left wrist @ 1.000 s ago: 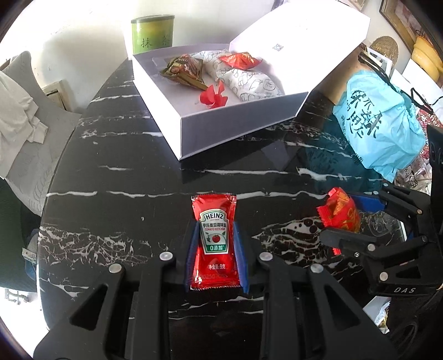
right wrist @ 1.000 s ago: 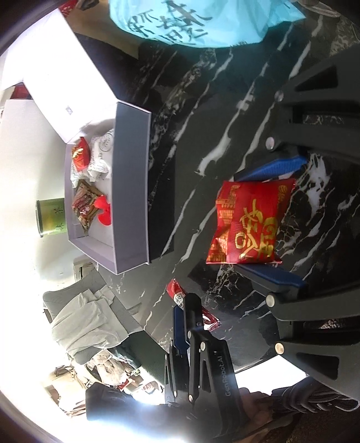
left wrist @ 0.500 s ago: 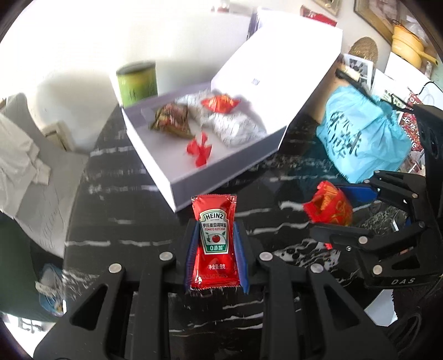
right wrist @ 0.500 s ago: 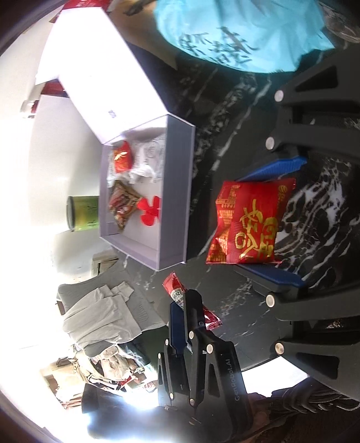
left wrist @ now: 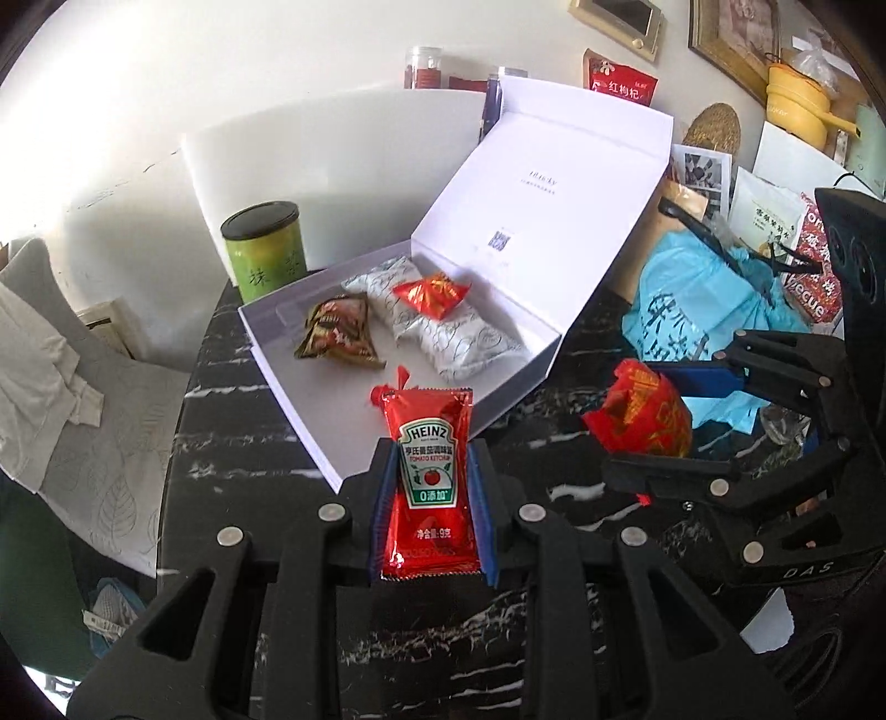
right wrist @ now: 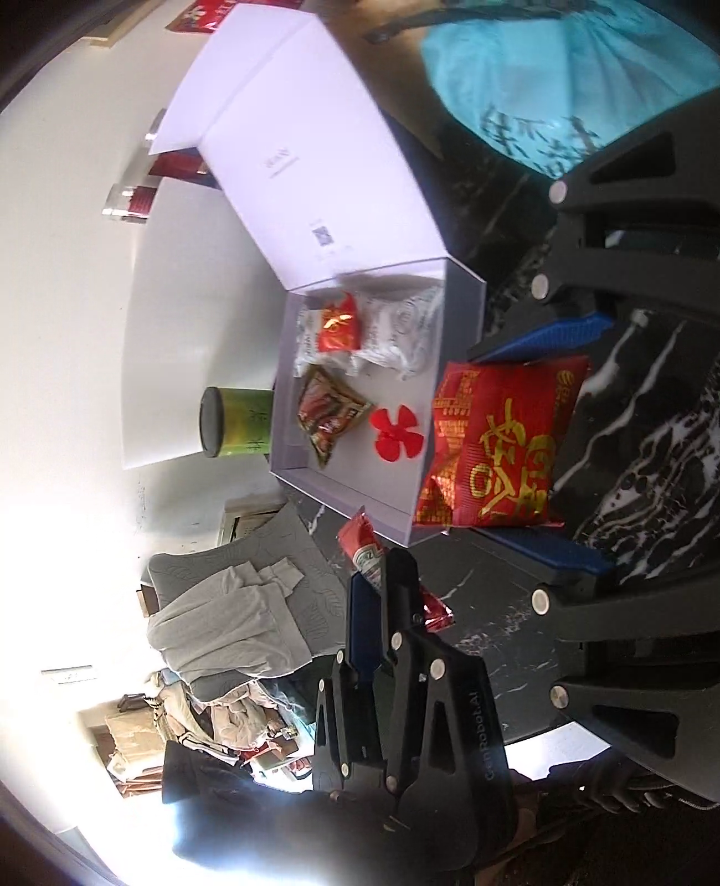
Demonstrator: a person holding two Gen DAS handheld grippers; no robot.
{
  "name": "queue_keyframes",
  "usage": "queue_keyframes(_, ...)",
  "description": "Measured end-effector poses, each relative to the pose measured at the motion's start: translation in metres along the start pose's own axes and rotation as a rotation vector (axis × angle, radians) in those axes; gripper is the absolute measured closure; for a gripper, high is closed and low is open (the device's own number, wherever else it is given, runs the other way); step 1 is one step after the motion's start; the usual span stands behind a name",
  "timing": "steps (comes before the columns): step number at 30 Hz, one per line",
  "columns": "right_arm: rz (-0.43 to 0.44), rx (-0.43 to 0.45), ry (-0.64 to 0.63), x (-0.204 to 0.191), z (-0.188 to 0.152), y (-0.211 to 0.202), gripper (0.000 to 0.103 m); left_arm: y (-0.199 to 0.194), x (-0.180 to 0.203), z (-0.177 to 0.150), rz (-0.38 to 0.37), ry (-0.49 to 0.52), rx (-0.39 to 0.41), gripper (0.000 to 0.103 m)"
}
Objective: Organize objects
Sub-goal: 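Carry the ketchup sachet with the left gripper while the right carries the candy bag over the box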
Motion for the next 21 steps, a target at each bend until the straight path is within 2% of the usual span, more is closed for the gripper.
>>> queue_keyframes(8, -0.023, 0.006, -0.051, 0.009, 0.028, 0.005, 0.045, 0.009, -0.004, 0.027, 0.005, 0.022, 0.023, 0.079)
queue_keyframes(21, 0.018, 0.028, -0.063, 0.022, 0.064, 0.040, 0.046, 0.043, -0.029, 0.053, 0.042, 0.015, 0.024, 0.079)
Point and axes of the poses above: each gripper's, at about its wrist camera, not at the fingertips, and y roughly the way its jaws point, x to its right, z to its top, the point moved 7 cm from there along y, roughly the way its jaws point, and after that the axes turned 13 degrees about z, right-handed, at the moved point
